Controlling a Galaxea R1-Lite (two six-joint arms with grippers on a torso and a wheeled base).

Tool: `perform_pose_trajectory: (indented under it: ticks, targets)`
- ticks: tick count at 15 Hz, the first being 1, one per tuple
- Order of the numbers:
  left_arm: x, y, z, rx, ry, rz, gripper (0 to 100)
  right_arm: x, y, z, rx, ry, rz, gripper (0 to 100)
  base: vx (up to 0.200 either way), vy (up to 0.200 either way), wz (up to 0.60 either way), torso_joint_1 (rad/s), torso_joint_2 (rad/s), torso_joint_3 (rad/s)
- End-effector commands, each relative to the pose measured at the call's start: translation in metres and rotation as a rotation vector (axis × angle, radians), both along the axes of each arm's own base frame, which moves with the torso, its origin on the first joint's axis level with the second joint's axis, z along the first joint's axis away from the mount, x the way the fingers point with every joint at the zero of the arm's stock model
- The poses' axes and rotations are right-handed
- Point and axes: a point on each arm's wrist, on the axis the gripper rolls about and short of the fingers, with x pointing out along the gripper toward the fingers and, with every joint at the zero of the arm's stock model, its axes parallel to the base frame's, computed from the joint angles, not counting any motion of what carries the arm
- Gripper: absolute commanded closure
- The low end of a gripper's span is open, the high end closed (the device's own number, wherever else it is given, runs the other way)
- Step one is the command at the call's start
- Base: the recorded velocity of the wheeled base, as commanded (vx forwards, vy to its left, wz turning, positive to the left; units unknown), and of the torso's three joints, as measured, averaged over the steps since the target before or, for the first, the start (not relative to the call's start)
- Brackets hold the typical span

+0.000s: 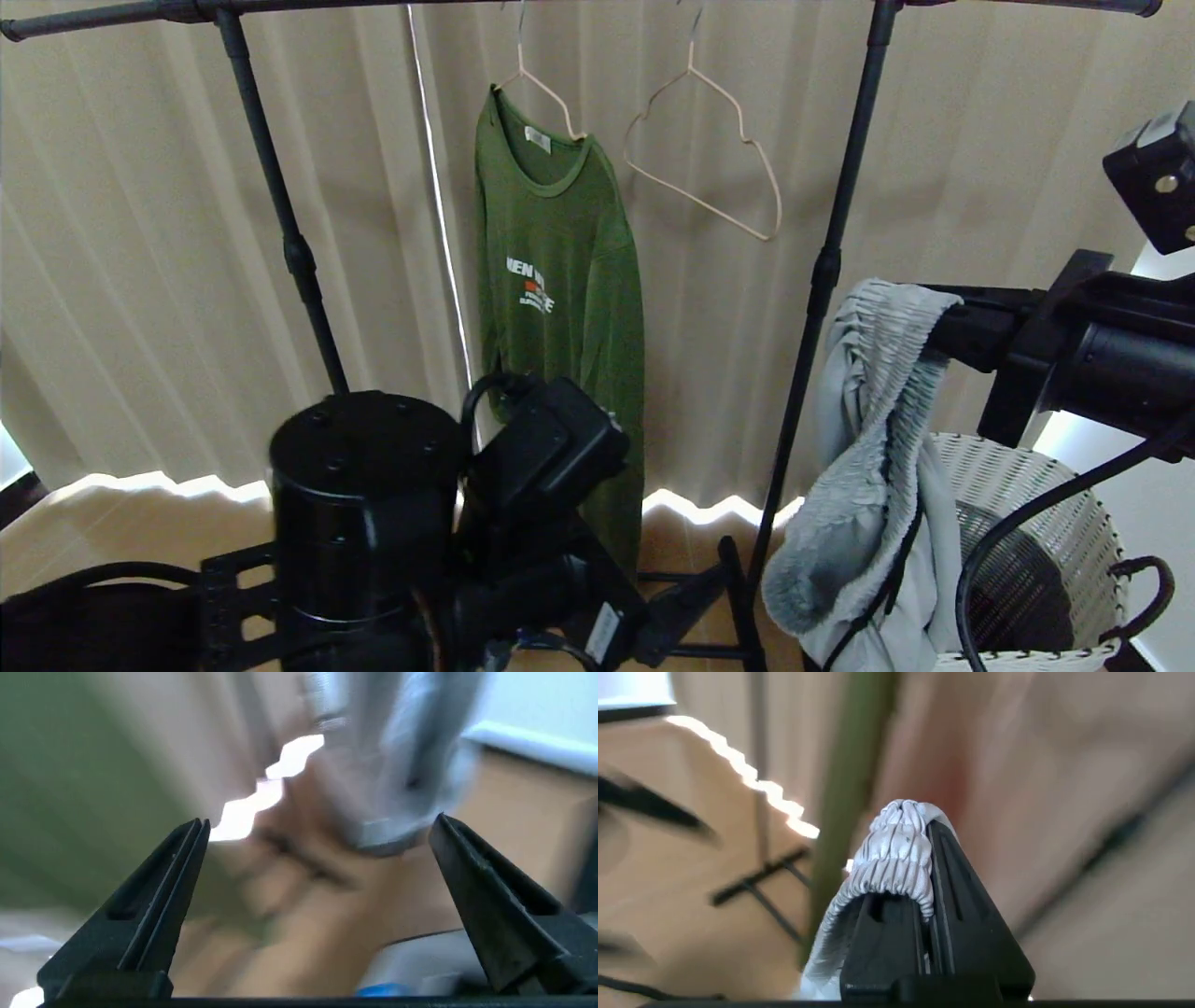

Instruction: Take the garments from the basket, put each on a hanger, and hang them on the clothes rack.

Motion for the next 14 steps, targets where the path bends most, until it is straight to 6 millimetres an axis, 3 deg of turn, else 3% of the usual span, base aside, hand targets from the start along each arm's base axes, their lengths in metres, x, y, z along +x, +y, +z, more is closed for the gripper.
perform_pose_trajectory:
  ticks: [1, 5, 8, 14]
  targets:
    - [0.007, -0.033, -0.023, 0.030, 0.078, -0.025, 0, -0.007, 0.012, 0.003, 0.033, -0.002, 0.064, 100, 0.000, 0.000, 0.00, 0.000, 0.00, 0.000]
    - [0.026, -0.056, -0.037, -0.016, 0.161, 0.023, 0, -0.010, 0.018, 0.008, 0.074, -0.019, 0.097, 100, 0.000, 0.000, 0.00, 0.000, 0.00, 0.000]
    - [0.048, -0.051, -0.056, 0.023, 0.160, 0.147, 0, -0.015, 0.015, 0.013, 0.085, -0.036, 0.096, 100, 0.000, 0.000, 0.00, 0.000, 0.00, 0.000]
    - [0.037, -0.032, -0.069, 0.084, 0.197, 0.157, 0, -0.015, 0.009, 0.024, 0.108, -0.071, 0.075, 100, 0.000, 0.000, 0.00, 0.000, 0.00, 0.000]
